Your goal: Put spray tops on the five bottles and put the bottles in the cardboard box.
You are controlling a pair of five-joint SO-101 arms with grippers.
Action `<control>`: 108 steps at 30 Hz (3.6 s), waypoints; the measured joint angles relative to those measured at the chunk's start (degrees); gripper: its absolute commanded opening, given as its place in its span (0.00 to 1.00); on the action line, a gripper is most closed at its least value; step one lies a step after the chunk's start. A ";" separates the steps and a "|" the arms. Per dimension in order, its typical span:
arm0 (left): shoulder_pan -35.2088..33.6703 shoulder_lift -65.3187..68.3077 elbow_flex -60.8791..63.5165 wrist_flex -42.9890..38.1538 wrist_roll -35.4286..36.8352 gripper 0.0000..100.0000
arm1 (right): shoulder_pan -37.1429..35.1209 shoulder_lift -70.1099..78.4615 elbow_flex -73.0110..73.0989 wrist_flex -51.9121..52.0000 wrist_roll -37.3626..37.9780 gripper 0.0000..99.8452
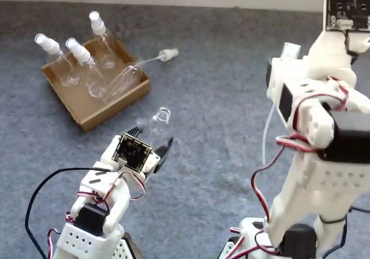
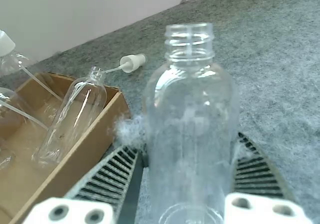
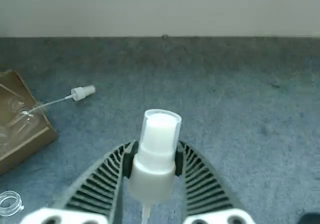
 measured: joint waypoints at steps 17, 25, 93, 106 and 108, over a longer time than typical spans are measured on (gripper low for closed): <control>0.00 0.00 0.00 0.00 0.00 0.12 | -1.32 -20.04 17.23 -0.09 0.00 0.01; 0.00 0.00 0.00 0.00 0.00 0.12 | -1.41 -28.22 40.88 -11.96 0.00 0.01; 12.84 0.00 0.00 8.88 -6.24 0.12 | -17.93 -46.59 87.65 -69.19 -14.15 0.01; 12.92 0.00 0.00 8.88 -6.24 0.12 | -18.02 -46.68 77.71 -69.19 -15.47 0.01; 12.92 0.00 0.00 8.88 -6.24 0.12 | -17.93 -46.68 76.84 -69.19 -15.47 0.01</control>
